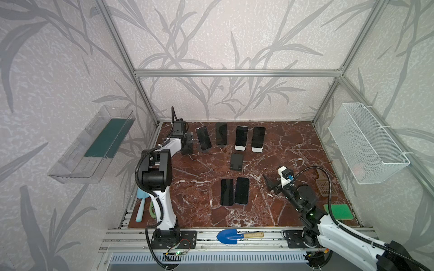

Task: Remove the phone from the phone stand
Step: Place the phone stand at the top-left of the table, then move the phone stand to the center of the table.

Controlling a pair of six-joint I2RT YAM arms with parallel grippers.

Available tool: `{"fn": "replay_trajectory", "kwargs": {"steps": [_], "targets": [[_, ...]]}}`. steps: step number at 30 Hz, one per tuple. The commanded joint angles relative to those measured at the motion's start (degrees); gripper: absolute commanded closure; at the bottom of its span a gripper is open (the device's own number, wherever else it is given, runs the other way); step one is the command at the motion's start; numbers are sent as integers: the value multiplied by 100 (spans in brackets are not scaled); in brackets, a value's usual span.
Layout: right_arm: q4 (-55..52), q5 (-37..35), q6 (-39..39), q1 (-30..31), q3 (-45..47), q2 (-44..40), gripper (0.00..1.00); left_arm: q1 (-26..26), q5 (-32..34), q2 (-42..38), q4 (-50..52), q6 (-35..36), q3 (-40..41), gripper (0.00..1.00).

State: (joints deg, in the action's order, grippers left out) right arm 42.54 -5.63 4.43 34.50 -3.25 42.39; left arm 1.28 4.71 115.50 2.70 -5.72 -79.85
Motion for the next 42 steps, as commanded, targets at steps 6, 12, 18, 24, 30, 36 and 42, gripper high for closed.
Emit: {"fn": "replay_trajectory", "kwargs": {"steps": [6, 12, 18, 24, 30, 36, 42], "targets": [[-954, 545, -190, 13, -704, -40, 6, 23, 118, -269, 286, -272, -127, 0], [-2045, -135, -645, 697, -2115, 510, 8, 10, -39, -1508, 97, -680, 528, 0], [-2828, -1463, -1186, 1849, -3748, 2370, 7, -95, 222, -3347, -435, -1421, 1851, 4], [-3722, -2588, -2429, 2127, -5304, 4199, 5, -1469, 999, -5128, -1619, -1295, 3637, 4], [-4467, -2734, -2949, 2096, -6408, 5376, 1, -2288, 1103, -5867, -1962, -1291, 4768, 4], [-4779, -2724, -3461, 1965, -6798, 6062, 1, -2472, 447, -5937, -2671, -1368, 5743, 4], [-5151, -3129, -3779, 1929, -7174, 6489, 1, -2483, -206, -5292, -3358, -893, 6092, 3]]}}
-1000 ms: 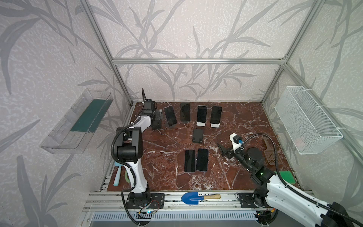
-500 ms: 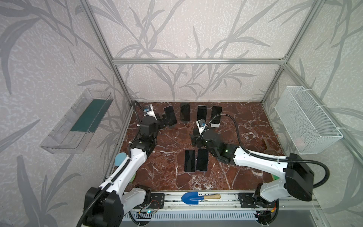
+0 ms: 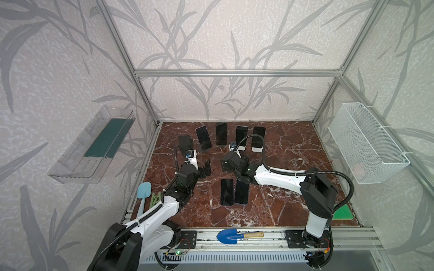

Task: Remove the phone from the phone stand
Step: Move the phone stand to the center of the table.

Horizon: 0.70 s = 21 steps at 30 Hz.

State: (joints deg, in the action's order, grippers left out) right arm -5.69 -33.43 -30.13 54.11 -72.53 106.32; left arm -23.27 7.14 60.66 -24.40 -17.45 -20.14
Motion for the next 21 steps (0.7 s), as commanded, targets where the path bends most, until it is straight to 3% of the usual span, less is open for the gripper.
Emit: {"fn": "replay_trajectory", "kwargs": {"steps": [1, 4, 8, 21], "targets": [[-470, -422, -450, -32, -328, 165, 1, -29, -600, 306, -731, 389, 133, 4], [-704, -621, -601, -71, -479, 358, 1, -29, -910, 675, -1143, 683, 208, 4], [-550, -356, -603, -210, -551, 581, 1, -29, -1048, 943, -1477, 793, 304, 4], [208, -191, -511, -375, -412, 787, 0, -29, -1057, 578, -1386, 821, 493, 4]]}}
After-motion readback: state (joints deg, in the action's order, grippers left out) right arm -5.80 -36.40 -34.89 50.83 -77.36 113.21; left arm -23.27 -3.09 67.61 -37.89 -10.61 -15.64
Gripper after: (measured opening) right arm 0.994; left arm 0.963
